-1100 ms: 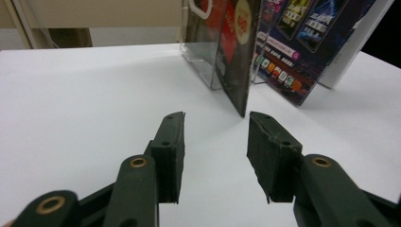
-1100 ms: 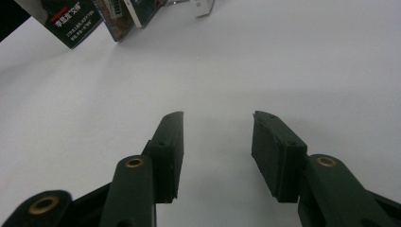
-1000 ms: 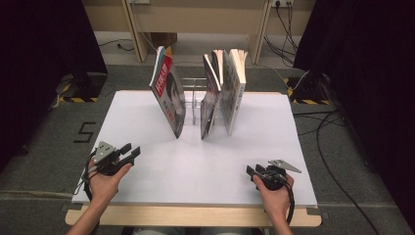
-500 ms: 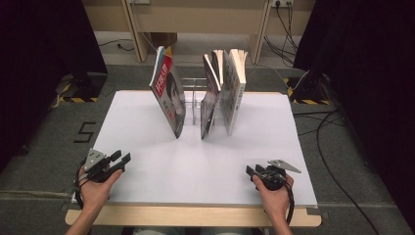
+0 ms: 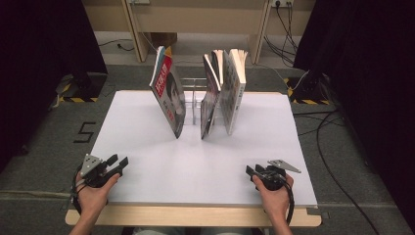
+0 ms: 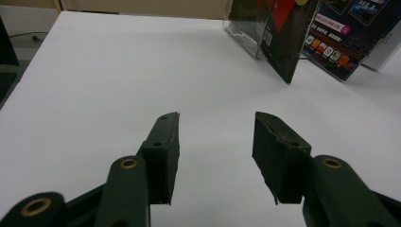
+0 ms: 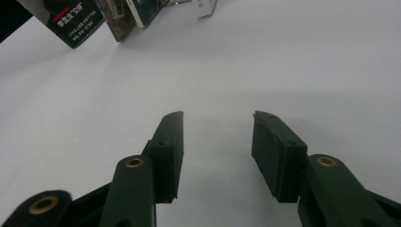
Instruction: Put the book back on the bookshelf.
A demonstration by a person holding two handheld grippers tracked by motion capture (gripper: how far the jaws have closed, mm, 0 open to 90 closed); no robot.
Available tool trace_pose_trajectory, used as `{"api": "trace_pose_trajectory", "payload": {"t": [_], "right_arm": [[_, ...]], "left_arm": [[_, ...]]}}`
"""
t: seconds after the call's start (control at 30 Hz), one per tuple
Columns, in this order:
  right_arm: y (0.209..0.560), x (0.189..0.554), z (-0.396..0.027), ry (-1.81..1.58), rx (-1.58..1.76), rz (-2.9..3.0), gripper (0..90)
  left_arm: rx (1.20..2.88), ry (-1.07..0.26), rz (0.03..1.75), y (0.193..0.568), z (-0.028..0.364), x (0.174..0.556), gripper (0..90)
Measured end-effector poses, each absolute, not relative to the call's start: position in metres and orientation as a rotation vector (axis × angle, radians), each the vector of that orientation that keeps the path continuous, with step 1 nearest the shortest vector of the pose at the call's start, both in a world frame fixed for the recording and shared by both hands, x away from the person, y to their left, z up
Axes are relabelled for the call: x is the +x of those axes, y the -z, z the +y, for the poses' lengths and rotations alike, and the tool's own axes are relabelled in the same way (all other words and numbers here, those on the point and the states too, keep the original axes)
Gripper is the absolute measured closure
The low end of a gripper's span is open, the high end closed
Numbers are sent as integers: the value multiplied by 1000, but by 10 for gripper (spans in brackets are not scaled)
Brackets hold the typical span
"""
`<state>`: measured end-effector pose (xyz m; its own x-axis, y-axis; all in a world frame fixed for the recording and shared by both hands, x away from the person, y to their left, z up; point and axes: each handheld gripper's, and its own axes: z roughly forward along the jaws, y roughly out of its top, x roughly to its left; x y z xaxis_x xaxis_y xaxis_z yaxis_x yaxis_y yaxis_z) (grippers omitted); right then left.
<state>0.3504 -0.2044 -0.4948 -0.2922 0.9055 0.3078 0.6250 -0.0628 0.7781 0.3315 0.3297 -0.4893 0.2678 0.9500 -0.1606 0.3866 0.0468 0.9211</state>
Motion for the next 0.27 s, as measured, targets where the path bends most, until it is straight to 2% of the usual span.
{"api": "trace_pose_trajectory", "payload": {"t": [0.27], "right_arm": [[494, 350, -205, -1292, 1640, 1898, 548]], "left_arm": [[1511, -691, 1308, 492, 332, 330, 463]]}}
